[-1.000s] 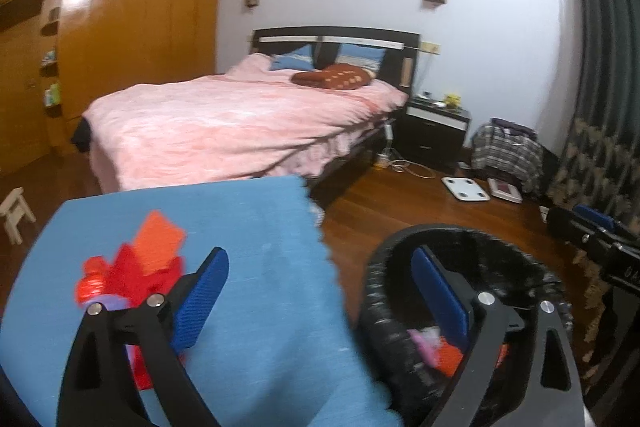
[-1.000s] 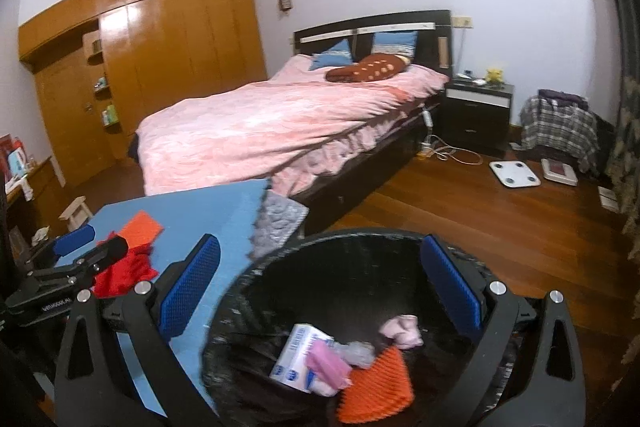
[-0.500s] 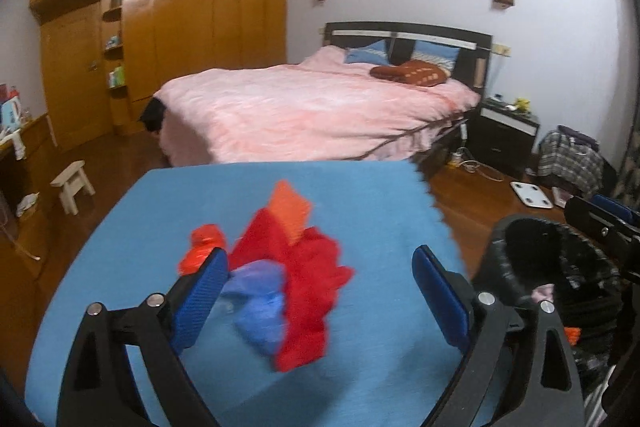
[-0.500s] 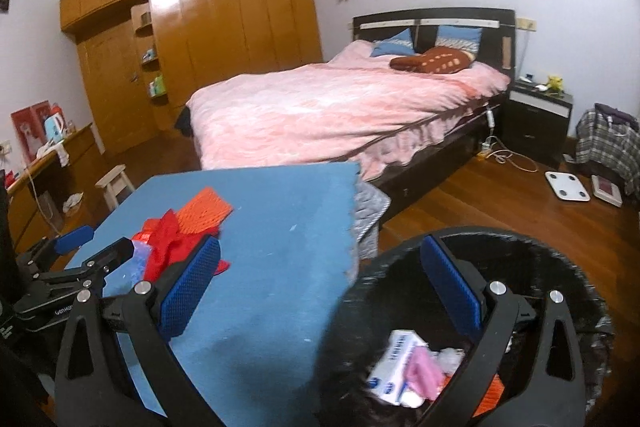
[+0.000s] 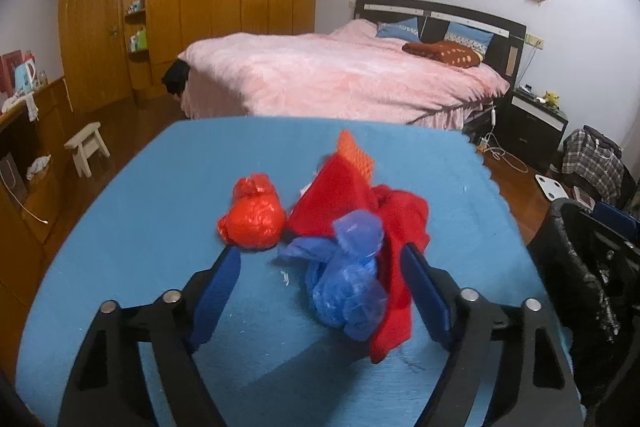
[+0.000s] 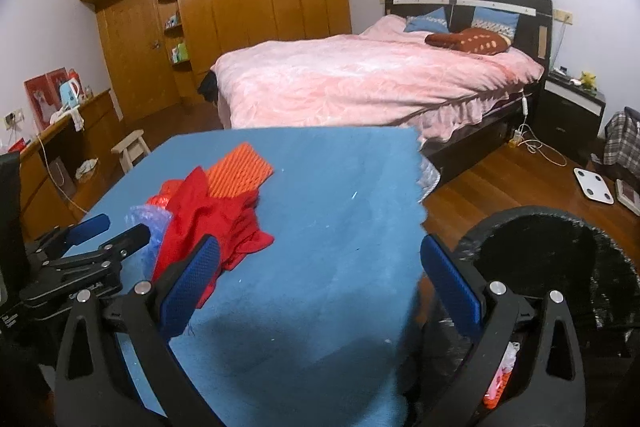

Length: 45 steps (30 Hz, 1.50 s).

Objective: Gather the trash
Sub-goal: 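Grasp the blue plastic bag with the left tool, then grasp the red cloth with the right tool while the left tool holds the blue bag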

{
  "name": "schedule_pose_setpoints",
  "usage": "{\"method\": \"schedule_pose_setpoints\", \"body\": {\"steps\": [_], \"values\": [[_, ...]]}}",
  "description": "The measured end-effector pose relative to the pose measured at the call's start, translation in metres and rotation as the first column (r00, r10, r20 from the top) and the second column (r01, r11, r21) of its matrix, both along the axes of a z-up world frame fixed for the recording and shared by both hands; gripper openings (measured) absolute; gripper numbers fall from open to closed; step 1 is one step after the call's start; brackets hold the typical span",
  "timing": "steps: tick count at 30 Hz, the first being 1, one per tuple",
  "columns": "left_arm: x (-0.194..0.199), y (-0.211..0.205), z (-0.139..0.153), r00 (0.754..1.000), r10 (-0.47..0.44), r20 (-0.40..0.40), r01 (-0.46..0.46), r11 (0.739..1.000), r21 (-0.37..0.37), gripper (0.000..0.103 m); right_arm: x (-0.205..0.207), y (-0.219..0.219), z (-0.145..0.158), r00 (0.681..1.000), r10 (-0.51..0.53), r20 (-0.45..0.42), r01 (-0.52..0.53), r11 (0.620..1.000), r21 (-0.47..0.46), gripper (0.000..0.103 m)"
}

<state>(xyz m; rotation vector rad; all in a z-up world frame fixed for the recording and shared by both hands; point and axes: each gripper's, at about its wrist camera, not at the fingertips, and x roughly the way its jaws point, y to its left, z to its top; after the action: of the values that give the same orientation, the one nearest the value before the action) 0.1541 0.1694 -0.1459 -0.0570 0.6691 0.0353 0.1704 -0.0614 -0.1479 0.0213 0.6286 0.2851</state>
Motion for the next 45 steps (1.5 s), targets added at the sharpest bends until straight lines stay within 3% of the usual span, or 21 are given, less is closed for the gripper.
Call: {"method": "schedule_pose_setpoints", "body": {"steps": [12,20,23,32,45], "values": [[0.019,0.002,-0.024,0.997,-0.040,-0.062,0.038,0.999,-0.034,0.065,0.010,0.021,-0.017,0.998,0.039,-0.040,-0.040,0.998,-0.043,0.098],[0.022,-0.004,-0.028,0.994,-0.088,-0.070,0.084,0.995,-0.053,0.031,0.013,0.023,-0.018,0.998,0.048,-0.048,-0.050,0.998,-0.041,0.098],[0.019,-0.004,-0.026,0.994,-0.091,-0.065,0.087,0.994,-0.061,0.026,0.014,0.024,-0.019,0.997,0.056,-0.056,-0.058,0.998,-0.037,0.098],[0.004,0.012,-0.010,0.998,-0.053,-0.025,0.051,0.996,-0.076,0.024,0.014,0.028,-0.017,0.997,0.056,-0.045,-0.057,0.998,-0.028,0.098],[-0.017,0.040,0.004,1.000,0.007,0.023,-0.006,1.000,-0.024,0.024,0.016,0.062,-0.017,0.993,0.109,-0.046,-0.110,0.994,-0.020,0.098]]}}
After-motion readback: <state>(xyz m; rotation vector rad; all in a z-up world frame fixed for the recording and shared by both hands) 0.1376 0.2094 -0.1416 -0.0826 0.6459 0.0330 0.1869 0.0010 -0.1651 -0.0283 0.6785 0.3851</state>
